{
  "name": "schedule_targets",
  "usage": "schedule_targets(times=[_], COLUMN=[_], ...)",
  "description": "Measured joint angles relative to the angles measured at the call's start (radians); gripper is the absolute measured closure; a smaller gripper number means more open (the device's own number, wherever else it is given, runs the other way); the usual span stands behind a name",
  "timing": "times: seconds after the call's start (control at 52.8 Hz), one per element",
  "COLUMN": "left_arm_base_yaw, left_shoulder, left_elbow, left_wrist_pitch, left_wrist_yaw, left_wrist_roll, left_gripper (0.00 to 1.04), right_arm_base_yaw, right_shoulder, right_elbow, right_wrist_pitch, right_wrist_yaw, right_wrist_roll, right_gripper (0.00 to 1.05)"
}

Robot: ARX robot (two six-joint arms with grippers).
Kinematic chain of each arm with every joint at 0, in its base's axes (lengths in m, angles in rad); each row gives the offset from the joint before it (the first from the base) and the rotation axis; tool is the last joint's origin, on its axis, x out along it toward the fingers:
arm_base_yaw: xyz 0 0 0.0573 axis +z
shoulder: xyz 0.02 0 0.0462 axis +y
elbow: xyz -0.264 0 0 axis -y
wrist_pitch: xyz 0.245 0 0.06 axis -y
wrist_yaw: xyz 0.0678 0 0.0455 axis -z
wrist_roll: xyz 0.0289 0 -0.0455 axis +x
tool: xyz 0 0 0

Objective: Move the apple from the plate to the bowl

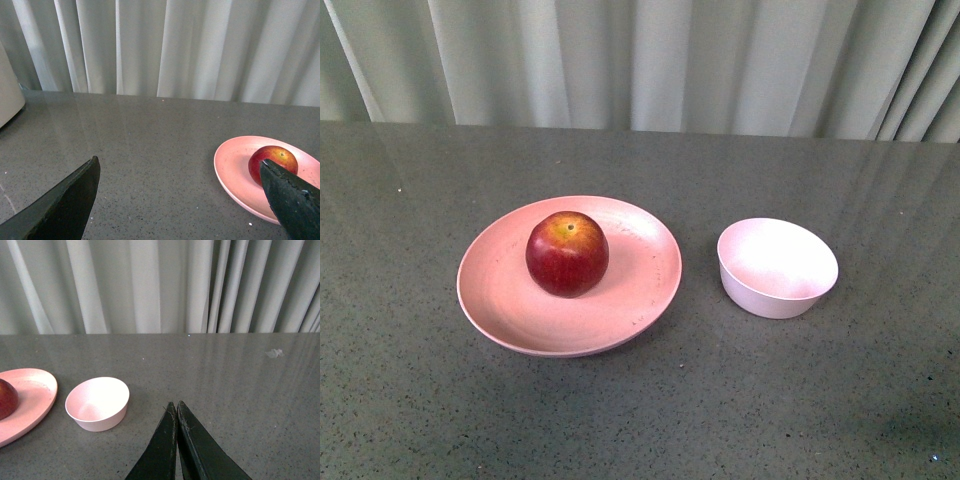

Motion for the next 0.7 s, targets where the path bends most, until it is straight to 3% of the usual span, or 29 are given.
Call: schedule_targets(times=[0.322, 0.53, 0.625, 0.7], left_arm_base_yaw=[0.000, 0.000, 0.077, 0.081], left_shoulder=[0.000, 0.000, 0.133, 0.270], left_elbow=[0.000, 0.000, 0.085, 0.126], left_wrist_pitch=[0.000, 0.000, -0.203, -0.223], left_wrist_yaw=[0.000, 0.002, 0.278, 0.395], left_wrist_roll=[0.000, -0.001, -0.104, -0.164], left_gripper=[0.09, 0.09, 0.09, 0.09], right_arm_base_yaw=[0.000, 0.000, 0.000, 0.001], right_shoulder=[-0.007, -0.007, -0.007, -0.007], right_elbow=[0.000, 0.000, 0.000, 0.000], right_wrist_pitch=[-0.005, -0.005, -0.005, -0.005], right_wrist_yaw=[0.000, 0.000, 0.000, -0.001], right_wrist_roll=[0.000, -0.001, -0.001, 0.000], right_gripper=[1.03, 0.70, 0.54, 0.44])
